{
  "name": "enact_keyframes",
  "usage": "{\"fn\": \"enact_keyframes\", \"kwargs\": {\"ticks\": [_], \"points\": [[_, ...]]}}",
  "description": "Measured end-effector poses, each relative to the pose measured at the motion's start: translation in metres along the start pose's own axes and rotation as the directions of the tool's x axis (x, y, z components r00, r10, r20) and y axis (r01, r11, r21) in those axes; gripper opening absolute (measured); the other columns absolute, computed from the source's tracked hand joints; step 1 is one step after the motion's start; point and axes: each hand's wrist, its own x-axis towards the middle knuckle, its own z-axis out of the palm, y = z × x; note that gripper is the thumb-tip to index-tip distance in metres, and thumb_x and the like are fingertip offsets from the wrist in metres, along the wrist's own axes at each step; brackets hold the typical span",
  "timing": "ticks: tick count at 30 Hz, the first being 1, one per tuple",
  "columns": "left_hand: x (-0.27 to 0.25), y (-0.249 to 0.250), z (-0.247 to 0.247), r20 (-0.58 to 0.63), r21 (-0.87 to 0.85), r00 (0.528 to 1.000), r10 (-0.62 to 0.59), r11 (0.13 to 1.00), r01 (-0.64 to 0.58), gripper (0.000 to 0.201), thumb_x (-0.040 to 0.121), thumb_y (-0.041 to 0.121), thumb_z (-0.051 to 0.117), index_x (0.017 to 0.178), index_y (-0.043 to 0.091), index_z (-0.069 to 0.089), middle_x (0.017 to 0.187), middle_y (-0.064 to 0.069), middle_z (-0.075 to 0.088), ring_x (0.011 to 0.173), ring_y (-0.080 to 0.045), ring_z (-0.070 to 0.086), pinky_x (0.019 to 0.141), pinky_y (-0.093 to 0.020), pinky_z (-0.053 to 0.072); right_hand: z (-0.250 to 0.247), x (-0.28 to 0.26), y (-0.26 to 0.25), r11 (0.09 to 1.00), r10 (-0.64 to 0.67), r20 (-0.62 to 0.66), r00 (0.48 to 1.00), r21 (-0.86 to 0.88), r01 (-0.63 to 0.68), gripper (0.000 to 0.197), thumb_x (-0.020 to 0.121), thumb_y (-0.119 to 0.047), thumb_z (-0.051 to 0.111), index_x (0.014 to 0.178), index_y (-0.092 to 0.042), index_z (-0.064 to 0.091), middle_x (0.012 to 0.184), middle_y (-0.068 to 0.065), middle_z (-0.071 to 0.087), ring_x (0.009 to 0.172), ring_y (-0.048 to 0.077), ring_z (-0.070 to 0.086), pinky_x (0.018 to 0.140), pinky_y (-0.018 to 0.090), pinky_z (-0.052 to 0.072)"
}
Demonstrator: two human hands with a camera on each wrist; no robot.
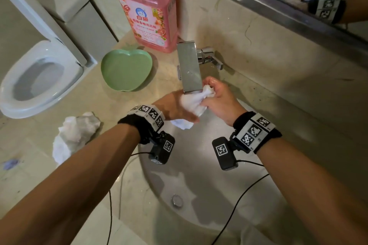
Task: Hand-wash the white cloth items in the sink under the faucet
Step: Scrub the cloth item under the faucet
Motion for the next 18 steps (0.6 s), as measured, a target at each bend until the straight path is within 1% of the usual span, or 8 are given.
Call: {"fn": "enact_keyframes", "kwargs": {"ticks": [2, 4, 6, 8, 10, 12, 14, 18], "points": [[-0.004, 0.007, -0.003, -0.047, 0.254, 0.998, -0.044, 0.966, 0.054, 0.028, 0.077, 0.039, 0.078, 0.092, 0.029, 0.057, 0.088, 0.015, 0.061, 0.072, -0.002, 0.057, 0.056, -0.006, 0.039, 0.000, 0.000, 0.000, 0.999, -0.005, -0.002, 1.000, -0.043, 0.005, 0.040, 0.074, 0.015, 0.059, 0.080, -0.024, 0.053, 0.073, -0.009, 0.051, 0.068, 0.007, 0.046, 0.062, 0.026, 0.040], [-0.008, 0.005, -0.007, -0.116, 0.363, 0.993, -0.006, 0.930, 0.048, 0.031, 0.081, 0.037, 0.068, 0.109, 0.028, 0.058, 0.101, 0.010, 0.066, 0.087, -0.012, 0.063, 0.072, -0.019, 0.048, -0.003, 0.002, 0.001, 0.998, 0.048, 0.032, 0.998, -0.044, -0.047, 0.029, 0.074, 0.010, 0.068, 0.092, -0.012, 0.059, 0.089, 0.004, 0.064, 0.080, 0.013, 0.056, 0.073, 0.038, 0.051], [-0.015, 0.003, -0.012, -0.187, 0.299, 0.980, 0.061, 0.954, -0.002, 0.053, 0.077, 0.030, 0.067, 0.127, 0.022, 0.052, 0.109, -0.004, 0.069, 0.094, -0.027, 0.066, 0.080, -0.035, 0.053, -0.004, 0.003, 0.002, 0.976, 0.186, 0.127, 0.974, 0.086, -0.197, 0.033, 0.076, 0.001, 0.077, 0.103, -0.004, 0.060, 0.107, 0.011, 0.064, 0.095, 0.024, 0.065, 0.087, 0.048, 0.057], [-0.023, 0.002, -0.015, -0.253, 0.359, 0.956, 0.149, 0.932, -0.050, 0.050, 0.077, 0.027, 0.066, 0.122, 0.015, 0.049, 0.104, -0.009, 0.068, 0.090, -0.032, 0.065, 0.072, -0.038, 0.050, 0.002, 0.006, 0.004, 0.942, 0.287, 0.207, 0.935, 0.114, -0.314, 0.046, 0.080, -0.009, 0.079, 0.120, -0.007, 0.055, 0.117, 0.007, 0.061, 0.103, 0.030, 0.069, 0.084, 0.048, 0.061], [-0.027, 0.002, -0.015, -0.279, 0.412, 0.936, 0.213, 0.907, -0.084, 0.048, 0.077, 0.026, 0.071, 0.117, 0.013, 0.047, 0.105, -0.010, 0.064, 0.089, -0.032, 0.063, 0.068, -0.036, 0.044, 0.011, 0.009, 0.003, 0.935, 0.341, 0.259, 0.904, 0.009, -0.356, 0.054, 0.084, -0.012, 0.075, 0.131, -0.019, 0.048, 0.121, 0.008, 0.060, 0.100, 0.033, 0.072, 0.077, 0.047, 0.062], [-0.029, 0.000, -0.016, -0.231, 0.394, 0.949, 0.215, 0.912, -0.111, 0.064, 0.071, 0.031, 0.081, 0.120, 0.013, 0.044, 0.110, -0.008, 0.060, 0.091, -0.027, 0.060, 0.071, -0.035, 0.046, 0.019, 0.010, 0.002, 0.947, 0.321, 0.271, 0.907, -0.106, -0.304, 0.051, 0.085, -0.012, 0.070, 0.132, -0.019, 0.051, 0.122, 0.009, 0.063, 0.094, 0.029, 0.073, 0.069, 0.041, 0.063], [-0.032, -0.005, -0.020, -0.166, 0.297, 0.977, 0.133, 0.952, -0.079, 0.079, 0.065, 0.036, 0.087, 0.126, 0.014, 0.042, 0.109, -0.002, 0.058, 0.092, -0.021, 0.057, 0.073, -0.030, 0.046, 0.022, 0.011, 0.003, 0.958, 0.227, 0.187, 0.956, -0.217, -0.185, 0.048, 0.085, -0.011, 0.068, 0.131, -0.014, 0.056, 0.124, 0.006, 0.061, 0.088, 0.023, 0.071, 0.064, 0.037, 0.063], [-0.027, -0.006, -0.021, -0.068, 0.058, 0.997, -0.036, 0.998, 0.040, 0.075, 0.069, 0.033, 0.086, 0.132, 0.018, 0.049, 0.116, 0.000, 0.062, 0.104, -0.022, 0.060, 0.089, -0.033, 0.048, 0.016, 0.012, 0.003, 0.972, 0.007, 0.068, 0.998, -0.236, 0.009, 0.044, 0.080, -0.004, 0.072, 0.122, -0.017, 0.066, 0.109, 0.004, 0.069, 0.092, 0.023, 0.071, 0.079, 0.036, 0.061]]}}
